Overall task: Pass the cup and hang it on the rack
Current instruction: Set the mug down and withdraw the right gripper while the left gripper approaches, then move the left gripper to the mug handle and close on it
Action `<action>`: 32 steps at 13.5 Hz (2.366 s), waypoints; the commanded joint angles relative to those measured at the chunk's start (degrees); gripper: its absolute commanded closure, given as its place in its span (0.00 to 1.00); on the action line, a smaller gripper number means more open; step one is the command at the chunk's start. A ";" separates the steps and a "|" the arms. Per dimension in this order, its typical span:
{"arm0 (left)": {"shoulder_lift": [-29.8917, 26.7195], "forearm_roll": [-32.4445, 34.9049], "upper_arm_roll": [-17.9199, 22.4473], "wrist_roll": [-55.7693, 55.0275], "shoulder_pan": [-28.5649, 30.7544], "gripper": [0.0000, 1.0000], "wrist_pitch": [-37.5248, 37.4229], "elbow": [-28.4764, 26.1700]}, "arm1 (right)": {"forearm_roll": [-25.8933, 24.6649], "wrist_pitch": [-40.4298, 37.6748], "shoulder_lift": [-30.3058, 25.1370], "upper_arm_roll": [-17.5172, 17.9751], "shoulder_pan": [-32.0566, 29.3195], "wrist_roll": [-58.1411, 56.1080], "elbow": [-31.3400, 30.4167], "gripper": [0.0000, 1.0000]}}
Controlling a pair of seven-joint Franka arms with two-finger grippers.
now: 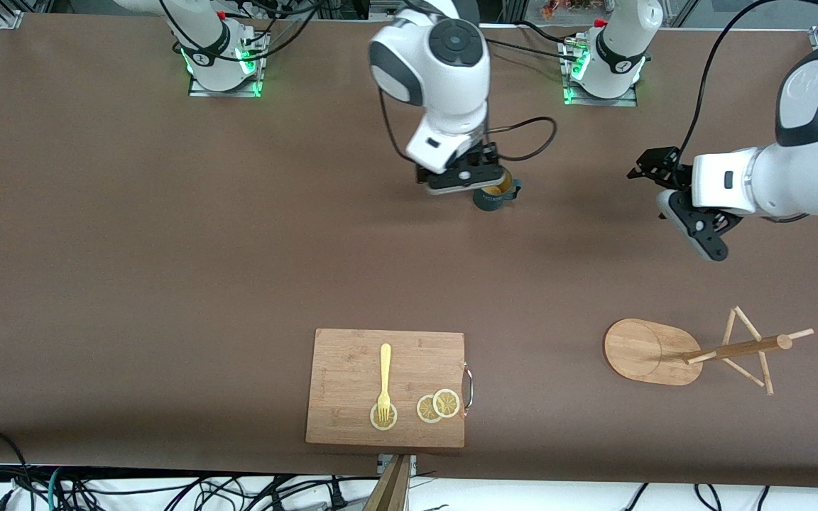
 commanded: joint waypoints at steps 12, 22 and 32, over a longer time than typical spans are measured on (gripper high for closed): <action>1.30 -33.57 0.64 74.01 2.44 0.00 35.30 -36.39 | 1.04 -20.70 -33.23 -20.96 -8.49 -31.46 -22.12 0.00; 12.64 -55.81 0.64 103.75 2.27 0.00 35.13 -39.82 | -3.52 -20.73 -37.18 13.30 -48.57 -39.58 -28.00 0.00; 12.65 -67.51 0.55 116.07 1.83 0.00 31.79 -50.18 | -5.55 -20.28 -36.31 12.43 -49.28 -40.46 -26.78 0.00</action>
